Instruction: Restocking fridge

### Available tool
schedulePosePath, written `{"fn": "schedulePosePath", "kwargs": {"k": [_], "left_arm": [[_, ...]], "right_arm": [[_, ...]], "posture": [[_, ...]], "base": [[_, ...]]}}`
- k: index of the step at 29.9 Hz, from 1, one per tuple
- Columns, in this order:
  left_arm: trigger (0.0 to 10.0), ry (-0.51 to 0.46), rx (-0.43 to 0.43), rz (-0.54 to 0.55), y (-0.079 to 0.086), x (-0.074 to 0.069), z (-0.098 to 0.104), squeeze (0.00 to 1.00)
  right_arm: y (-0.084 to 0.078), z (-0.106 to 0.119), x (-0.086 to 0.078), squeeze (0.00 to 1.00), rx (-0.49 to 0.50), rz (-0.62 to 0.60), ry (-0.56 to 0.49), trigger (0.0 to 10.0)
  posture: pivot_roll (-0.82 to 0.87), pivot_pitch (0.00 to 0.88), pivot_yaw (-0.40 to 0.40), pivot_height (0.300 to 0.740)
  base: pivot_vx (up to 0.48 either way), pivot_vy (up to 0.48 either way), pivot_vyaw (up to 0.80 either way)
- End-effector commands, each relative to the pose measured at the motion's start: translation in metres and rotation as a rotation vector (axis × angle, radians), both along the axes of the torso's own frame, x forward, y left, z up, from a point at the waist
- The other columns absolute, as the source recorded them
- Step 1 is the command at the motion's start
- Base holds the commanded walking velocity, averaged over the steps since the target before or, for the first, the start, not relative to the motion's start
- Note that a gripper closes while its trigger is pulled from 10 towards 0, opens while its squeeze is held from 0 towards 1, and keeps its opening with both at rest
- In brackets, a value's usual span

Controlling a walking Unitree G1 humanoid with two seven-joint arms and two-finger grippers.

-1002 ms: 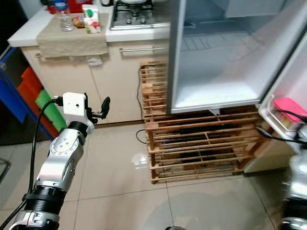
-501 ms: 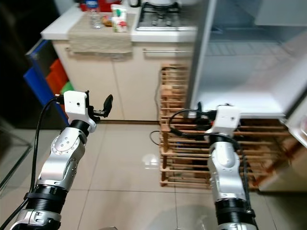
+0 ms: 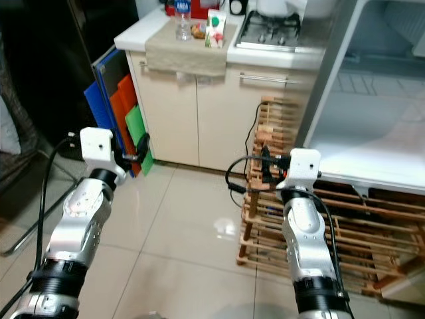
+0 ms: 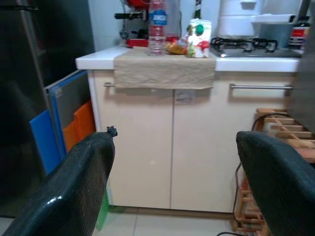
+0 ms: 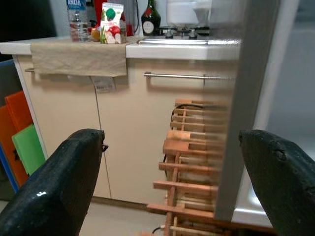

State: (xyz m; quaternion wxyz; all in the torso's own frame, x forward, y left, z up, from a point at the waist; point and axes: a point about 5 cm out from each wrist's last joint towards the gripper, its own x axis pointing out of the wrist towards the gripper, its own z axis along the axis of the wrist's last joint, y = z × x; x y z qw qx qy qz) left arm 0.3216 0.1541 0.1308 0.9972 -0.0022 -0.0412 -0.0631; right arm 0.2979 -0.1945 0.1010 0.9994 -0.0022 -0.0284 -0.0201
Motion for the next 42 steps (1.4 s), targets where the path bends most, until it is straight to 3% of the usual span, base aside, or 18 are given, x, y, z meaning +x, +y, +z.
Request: {"fn": "schedulePosePath", "kwargs": {"k": [1, 12, 17, 21, 27, 32, 42], "left_arm": [[10.0, 0.005, 0.002, 0.028, 0.009, 0.001, 0.001, 0.0], [10.0, -0.009, 0.017, 0.01, 0.007, 0.003, 0.005, 0.0], [10.0, -0.01, 0.108, 0.006, 0.005, 0.007, 0.007, 0.0], [10.0, -0.005, 0.065, -0.019, 0.001, 0.011, 0.007, 0.0], [10.0, -0.071, 0.035, -0.085, -0.013, 0.005, 0.014, 0.0], [10.0, -0.073, 0.011, -0.051, -0.012, 0.005, 0.014, 0.0], [10.0, -0.068, 0.008, -0.051, -0.012, 0.006, 0.012, 0.0]], "right_arm": [[0.004, 0.002, 0.001, 0.0, 0.02, 0.014, -0.01, 10.0], [0.013, -0.003, 0.001, 0.0, 0.048, 0.039, 0.004, 10.0], [0.015, -0.002, 0.006, 0.0, 0.048, 0.015, 0.004, 10.0], [0.016, 0.0, 0.008, 0.0, 0.044, 0.014, -0.009, 10.0], [0.023, 0.008, 0.011, 0.0, 0.013, 0.054, -0.053, 10.0], [0.042, 0.011, 0.017, 0.0, -0.003, 0.143, -0.055, 10.0], [0.044, 0.013, 0.02, 0.0, -0.005, 0.145, -0.066, 10.0]], "posture": [[-0.03, 0.0, 0.025, 0.74], [-0.02, 0.0, 0.024, 0.74], [-0.02, 0.0, 0.025, 0.74], [-0.03, 0.0, 0.028, 0.74], [-0.04, 0.0, 0.022, 0.74], [-0.04, 0.0, 0.015, 0.74], [-0.05, 0.0, 0.016, 0.74]], "base": [[0.0, 0.458, 0.0], [0.242, 0.364, 0.0], [0.465, 0.0, 0.0], [0.48, 0.0, 0.0], [0.48, 0.0, -0.8], [0.48, 0.0, -0.26], [0.48, 0.0, 0.0]]}}
